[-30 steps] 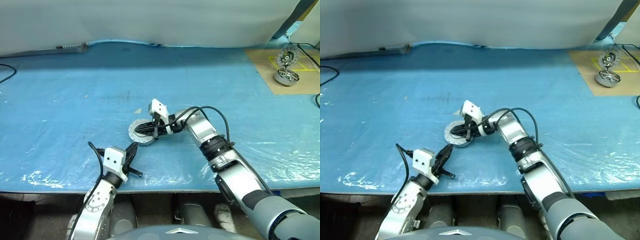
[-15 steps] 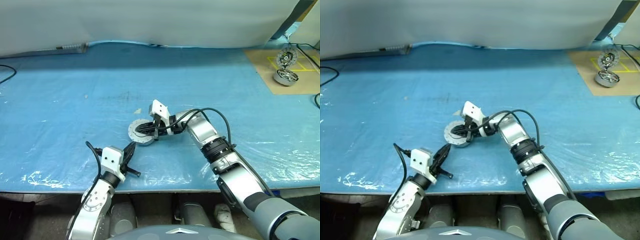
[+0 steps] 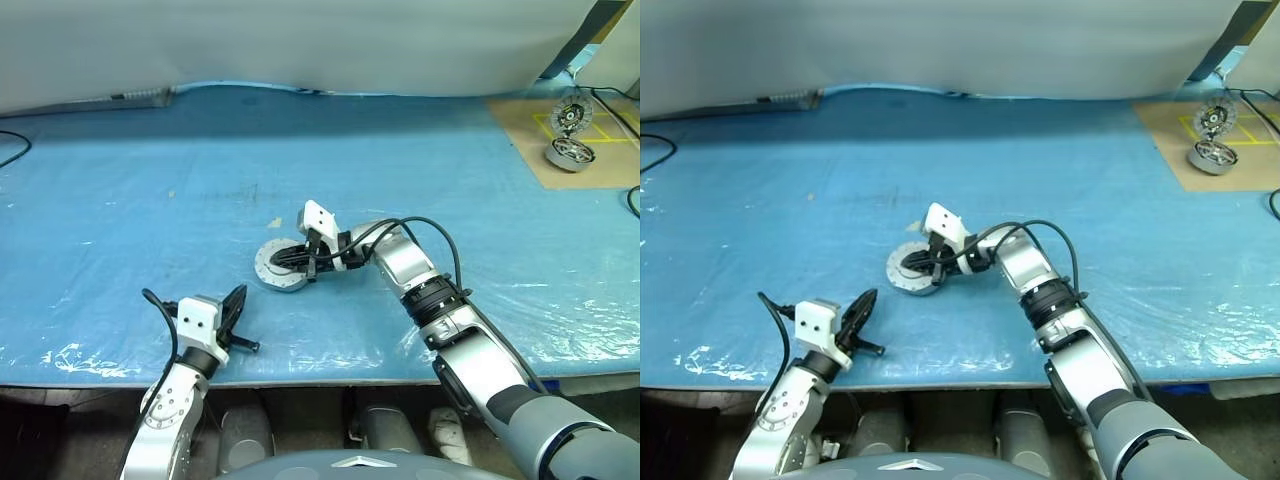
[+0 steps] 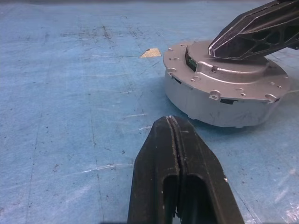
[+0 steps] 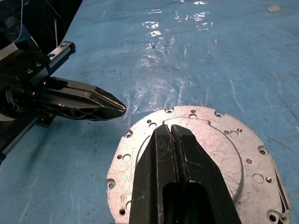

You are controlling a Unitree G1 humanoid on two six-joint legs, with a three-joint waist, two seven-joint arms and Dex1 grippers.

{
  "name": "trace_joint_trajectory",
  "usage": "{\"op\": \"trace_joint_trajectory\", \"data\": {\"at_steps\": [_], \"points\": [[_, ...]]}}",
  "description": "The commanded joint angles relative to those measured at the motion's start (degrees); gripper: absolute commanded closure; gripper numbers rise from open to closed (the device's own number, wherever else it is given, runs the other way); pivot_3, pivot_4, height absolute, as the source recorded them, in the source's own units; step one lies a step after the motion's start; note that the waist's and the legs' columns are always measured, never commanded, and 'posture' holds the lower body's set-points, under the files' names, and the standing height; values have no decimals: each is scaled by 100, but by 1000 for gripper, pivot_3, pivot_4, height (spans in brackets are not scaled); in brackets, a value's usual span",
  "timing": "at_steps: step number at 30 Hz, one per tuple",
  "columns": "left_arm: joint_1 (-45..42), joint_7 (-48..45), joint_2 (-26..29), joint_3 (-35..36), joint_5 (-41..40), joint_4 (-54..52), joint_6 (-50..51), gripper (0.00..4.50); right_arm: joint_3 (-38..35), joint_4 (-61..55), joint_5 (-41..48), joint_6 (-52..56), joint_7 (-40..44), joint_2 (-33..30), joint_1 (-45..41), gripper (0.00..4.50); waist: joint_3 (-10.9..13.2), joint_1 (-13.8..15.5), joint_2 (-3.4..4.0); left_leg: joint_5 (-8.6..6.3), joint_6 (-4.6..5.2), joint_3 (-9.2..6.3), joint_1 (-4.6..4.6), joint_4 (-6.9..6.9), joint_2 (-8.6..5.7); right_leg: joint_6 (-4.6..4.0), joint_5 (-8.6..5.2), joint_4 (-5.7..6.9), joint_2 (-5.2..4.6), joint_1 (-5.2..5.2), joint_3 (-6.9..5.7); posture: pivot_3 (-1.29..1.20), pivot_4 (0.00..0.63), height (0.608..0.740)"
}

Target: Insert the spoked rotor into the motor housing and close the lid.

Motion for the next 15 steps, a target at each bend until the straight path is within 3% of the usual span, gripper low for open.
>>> {"op": "trace_joint_trajectory", "data": {"at_steps": [1,8,11,15], "points": [[35,2,30,51,-6,-428,-157,4482,25,-336,89,90,161,-167,120,4500,0,6,0,0,0,0,-1,0,0,0,0,-1,0,0,0,0,150,740],[3,-17,104,-3,24,-757,-27,4482,-467,-1467,473,581,-346,-321,404,4500,1,10,0,0,0,-1,-8,-9,1,0,0,-14,4,-4,-2,0,150,740],[-55,-42,140,-59,26,-792,25,4500,-479,-1978,486,771,-622,-397,701,3929,1,10,-1,0,-1,-1,-8,-11,2,1,0,-18,5,-3,-2,0,150,740],[-155,-110,146,-78,-62,-772,93,4500,-420,-2484,498,978,-994,-363,1095,2533,1,7,0,0,-1,-1,-8,-18,0,2,-1,-25,5,-3,-1,0,150,740]]}}
